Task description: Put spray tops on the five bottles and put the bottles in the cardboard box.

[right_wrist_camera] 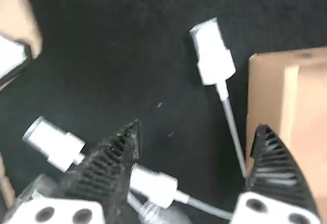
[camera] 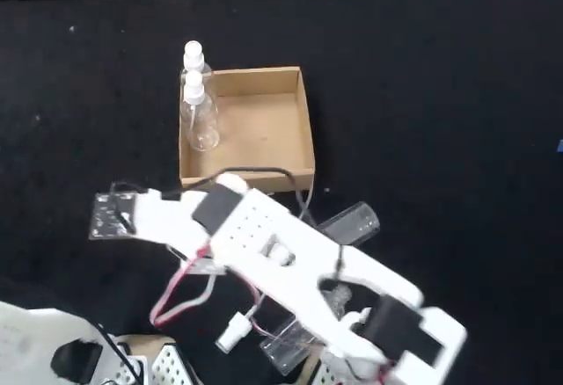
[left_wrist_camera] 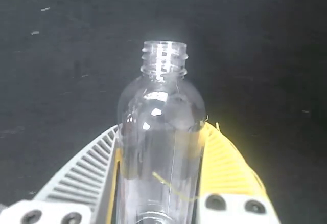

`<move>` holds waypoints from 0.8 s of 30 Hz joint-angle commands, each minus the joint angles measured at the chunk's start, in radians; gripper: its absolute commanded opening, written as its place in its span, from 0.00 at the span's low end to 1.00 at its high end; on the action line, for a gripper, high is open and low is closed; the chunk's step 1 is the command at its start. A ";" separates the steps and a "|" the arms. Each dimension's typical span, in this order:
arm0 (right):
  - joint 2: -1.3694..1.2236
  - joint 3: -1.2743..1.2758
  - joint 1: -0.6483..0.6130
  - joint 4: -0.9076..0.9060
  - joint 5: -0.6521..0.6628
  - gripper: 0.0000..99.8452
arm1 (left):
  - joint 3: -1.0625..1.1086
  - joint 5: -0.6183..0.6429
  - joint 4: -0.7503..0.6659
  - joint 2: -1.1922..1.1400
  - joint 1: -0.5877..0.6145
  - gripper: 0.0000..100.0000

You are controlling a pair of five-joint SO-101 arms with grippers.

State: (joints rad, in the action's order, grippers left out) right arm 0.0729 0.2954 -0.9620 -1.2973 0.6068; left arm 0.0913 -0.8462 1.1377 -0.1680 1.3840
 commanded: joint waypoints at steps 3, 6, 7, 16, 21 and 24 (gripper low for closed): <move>-0.196 -0.214 -0.014 0.035 0.080 0.32 | -0.191 0.009 -0.011 -0.063 0.067 0.09; -0.300 -0.312 -0.012 0.035 0.081 0.32 | -0.229 0.009 -0.011 -0.086 0.091 0.09; -0.334 -0.340 -0.012 0.035 0.081 0.32 | -0.240 0.009 -0.011 -0.094 0.097 0.09; -0.584 -0.495 -0.011 0.029 0.100 0.32 | -0.277 0.008 -0.017 -0.152 0.111 0.09; -0.650 -0.503 0.002 0.034 0.123 0.27 | -0.277 0.008 -0.018 -0.166 0.105 0.09; -0.664 -0.504 0.028 0.035 0.123 0.24 | -0.277 0.008 -0.015 -0.166 0.102 0.09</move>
State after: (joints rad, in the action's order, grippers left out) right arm -0.5946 -0.1557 -0.9620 -1.2727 0.7204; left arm -0.1266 -0.8462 1.1377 -0.3491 1.4853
